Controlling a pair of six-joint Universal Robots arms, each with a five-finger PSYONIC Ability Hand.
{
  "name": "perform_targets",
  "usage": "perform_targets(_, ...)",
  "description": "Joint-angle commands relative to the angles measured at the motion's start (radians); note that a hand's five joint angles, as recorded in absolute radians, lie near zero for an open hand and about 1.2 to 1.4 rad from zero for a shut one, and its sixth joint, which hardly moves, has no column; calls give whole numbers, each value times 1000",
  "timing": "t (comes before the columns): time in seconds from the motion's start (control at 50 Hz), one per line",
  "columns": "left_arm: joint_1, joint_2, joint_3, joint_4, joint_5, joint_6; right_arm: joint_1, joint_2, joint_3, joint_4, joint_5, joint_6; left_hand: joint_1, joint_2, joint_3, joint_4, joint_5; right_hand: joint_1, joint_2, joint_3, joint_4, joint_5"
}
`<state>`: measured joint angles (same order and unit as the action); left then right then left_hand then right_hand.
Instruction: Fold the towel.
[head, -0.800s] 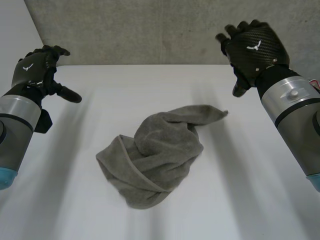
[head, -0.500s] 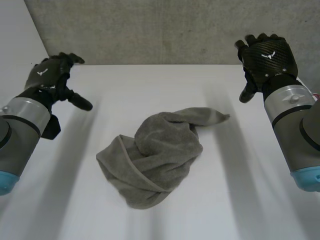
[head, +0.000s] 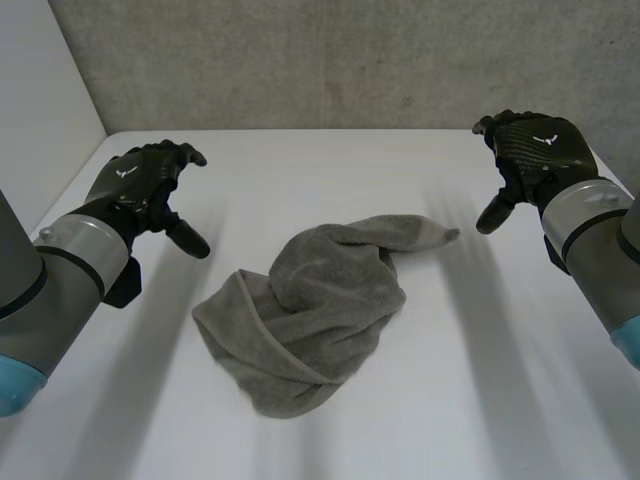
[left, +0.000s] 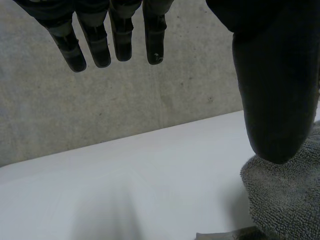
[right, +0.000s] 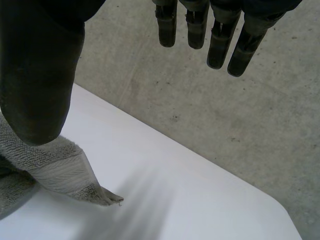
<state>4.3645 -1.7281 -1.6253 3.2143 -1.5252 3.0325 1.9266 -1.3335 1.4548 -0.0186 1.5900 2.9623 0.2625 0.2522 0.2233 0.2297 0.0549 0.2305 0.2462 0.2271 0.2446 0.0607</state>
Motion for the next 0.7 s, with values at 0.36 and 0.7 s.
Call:
perform_targets(0.36,15,-24,7,52,152,127,83,16,10,195,-344,-134,-26,-15,-49,-55,8,-56,-72,-53,-70,-61)
perform_targets(0.7,168,-280,99,-83,418,440,273,123,68,226,-371,-86,180,190,-49,-55,213,162,146,-53,-70,157)
